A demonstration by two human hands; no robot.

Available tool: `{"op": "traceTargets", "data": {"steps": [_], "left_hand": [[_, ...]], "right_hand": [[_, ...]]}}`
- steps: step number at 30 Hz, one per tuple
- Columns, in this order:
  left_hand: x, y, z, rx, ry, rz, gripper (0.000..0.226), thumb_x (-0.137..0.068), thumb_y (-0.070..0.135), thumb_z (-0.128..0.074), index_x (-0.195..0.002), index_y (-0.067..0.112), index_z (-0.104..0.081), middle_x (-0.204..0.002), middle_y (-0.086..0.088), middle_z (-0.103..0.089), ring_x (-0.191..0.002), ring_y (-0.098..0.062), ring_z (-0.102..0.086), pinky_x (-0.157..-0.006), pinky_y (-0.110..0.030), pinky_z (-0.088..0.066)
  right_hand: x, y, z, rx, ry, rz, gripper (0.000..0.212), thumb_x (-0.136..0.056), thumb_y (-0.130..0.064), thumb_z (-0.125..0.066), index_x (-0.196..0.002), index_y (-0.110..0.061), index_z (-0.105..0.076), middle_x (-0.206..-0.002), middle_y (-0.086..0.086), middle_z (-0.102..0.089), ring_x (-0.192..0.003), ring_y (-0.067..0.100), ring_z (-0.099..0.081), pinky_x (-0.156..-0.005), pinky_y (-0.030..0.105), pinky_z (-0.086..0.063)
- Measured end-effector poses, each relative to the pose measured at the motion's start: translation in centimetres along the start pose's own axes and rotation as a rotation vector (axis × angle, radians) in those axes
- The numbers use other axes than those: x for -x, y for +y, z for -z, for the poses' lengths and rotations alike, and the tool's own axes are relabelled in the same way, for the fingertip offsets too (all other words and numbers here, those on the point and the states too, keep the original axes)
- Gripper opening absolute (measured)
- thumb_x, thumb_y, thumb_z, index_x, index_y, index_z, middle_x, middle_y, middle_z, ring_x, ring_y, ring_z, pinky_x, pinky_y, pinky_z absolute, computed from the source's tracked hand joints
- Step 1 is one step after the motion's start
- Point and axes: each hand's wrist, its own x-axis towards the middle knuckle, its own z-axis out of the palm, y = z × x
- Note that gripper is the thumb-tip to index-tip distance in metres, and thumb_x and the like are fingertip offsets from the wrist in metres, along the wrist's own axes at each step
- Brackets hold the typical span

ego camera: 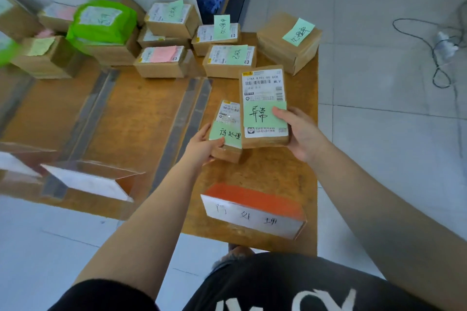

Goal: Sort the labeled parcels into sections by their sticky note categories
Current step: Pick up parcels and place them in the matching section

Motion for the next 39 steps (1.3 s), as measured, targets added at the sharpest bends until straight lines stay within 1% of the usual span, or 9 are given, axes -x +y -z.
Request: {"op": "traceTargets", "data": {"steps": [7, 9, 15, 21, 26, 29, 32, 35, 39], "left_hand": [[-0.7, -2.4, 1.6, -0.096, -0.101, -0.056, 0.074, -0.083, 0.010, -0.067, -0.146, 0.025, -0.030, -0.137, -0.001, -0.051, -0.118, -0.023, -0.055, -0.088, -0.031, -0.046], [-0.5, -3.1, 1.9, -0.124, -0.118, -0.091, 0.075, -0.084, 0.008, -0.066, -0.147, 0.022, -0.029, -0.139, -0.001, -0.049, -0.120, -0.023, -0.053, -0.095, -0.034, -0.045], [0.5, -5.2, 2.6, -0.128, -0.144, -0.103, 0.073, -0.083, 0.004, -0.066, -0.145, 0.022, -0.031, -0.134, -0.002, -0.054, -0.116, -0.021, -0.057, -0.097, -0.038, -0.049], [2.1, -6.2, 3.2, -0.185, -0.099, -0.116, 0.066, -0.087, 0.009, -0.064, -0.144, 0.019, -0.033, -0.135, -0.003, -0.054, -0.118, -0.022, -0.056, -0.098, -0.036, -0.047], [5.5, -4.6, 4.2, -0.150, -0.036, -0.222, 0.049, -0.095, 0.028, -0.051, -0.142, 0.021, -0.038, -0.144, 0.001, -0.044, -0.131, -0.020, -0.042, -0.106, -0.036, -0.033], [9.4, -3.0, 5.2, 0.015, -0.115, -0.314, 0.045, -0.095, 0.038, -0.047, -0.139, 0.028, -0.040, -0.135, 0.005, -0.052, -0.122, -0.014, -0.050, -0.103, -0.034, -0.036], [12.9, -2.7, 6.7, 0.127, -0.217, -0.359, 0.054, -0.090, 0.029, -0.058, -0.140, 0.027, -0.037, -0.124, 0.002, -0.061, -0.109, -0.018, -0.062, -0.094, -0.042, -0.051], [15.4, -3.8, 9.2, 0.187, -0.155, -0.389, 0.063, -0.086, 0.018, -0.065, -0.141, 0.024, -0.034, -0.123, -0.005, -0.061, -0.106, -0.022, -0.065, -0.086, -0.043, -0.056], [17.8, -5.2, 13.6, 0.182, -0.034, -0.433, 0.060, -0.087, 0.018, -0.064, -0.140, 0.025, -0.036, -0.121, -0.004, -0.062, -0.101, -0.020, -0.066, -0.079, -0.037, -0.059]], "right_hand": [[1.5, 2.2, -2.7, -0.044, 0.147, 0.051, 0.052, -0.084, -0.019, -0.069, -0.130, -0.009, -0.048, -0.112, 0.008, -0.070, -0.101, 0.023, -0.068, -0.085, 0.041, -0.056], [1.8, 2.8, -3.3, -0.056, 0.188, 0.064, 0.054, -0.083, -0.019, -0.070, -0.131, -0.009, -0.048, -0.112, 0.008, -0.070, -0.100, 0.023, -0.068, -0.083, 0.040, -0.056], [3.4, 4.4, -5.0, -0.082, 0.236, 0.106, 0.050, -0.083, -0.016, -0.069, -0.128, -0.008, -0.048, -0.108, 0.007, -0.070, -0.096, 0.021, -0.069, -0.079, 0.038, -0.057], [5.3, 5.4, -5.7, -0.067, 0.236, 0.125, 0.054, -0.083, -0.015, -0.069, -0.131, -0.008, -0.045, -0.110, 0.009, -0.069, -0.100, 0.023, -0.068, -0.087, 0.043, -0.055], [7.8, 6.2, -6.5, -0.059, 0.183, 0.172, 0.051, -0.085, -0.017, -0.068, -0.130, -0.008, -0.047, -0.108, 0.008, -0.070, -0.097, 0.021, -0.068, -0.084, 0.039, -0.056], [9.7, 6.8, -7.8, -0.063, 0.112, 0.201, 0.047, -0.086, -0.017, -0.066, -0.128, -0.007, -0.049, -0.107, 0.008, -0.070, -0.097, 0.021, -0.068, -0.081, 0.036, -0.056], [11.6, 7.8, -9.5, -0.063, 0.001, 0.212, 0.042, -0.086, -0.017, -0.065, -0.125, -0.008, -0.052, -0.106, 0.008, -0.071, -0.094, 0.022, -0.069, -0.076, 0.037, -0.057], [13.2, 9.0, -11.8, -0.023, -0.117, 0.204, 0.035, -0.087, -0.020, -0.064, -0.120, -0.013, -0.056, -0.102, 0.005, -0.073, -0.094, 0.024, -0.069, -0.083, 0.045, -0.056], [14.9, 10.6, -16.0, 0.049, -0.214, 0.194, 0.025, -0.087, -0.019, -0.063, -0.112, -0.016, -0.060, -0.102, 0.003, -0.072, -0.099, 0.025, -0.067, -0.092, 0.048, -0.052]]}}
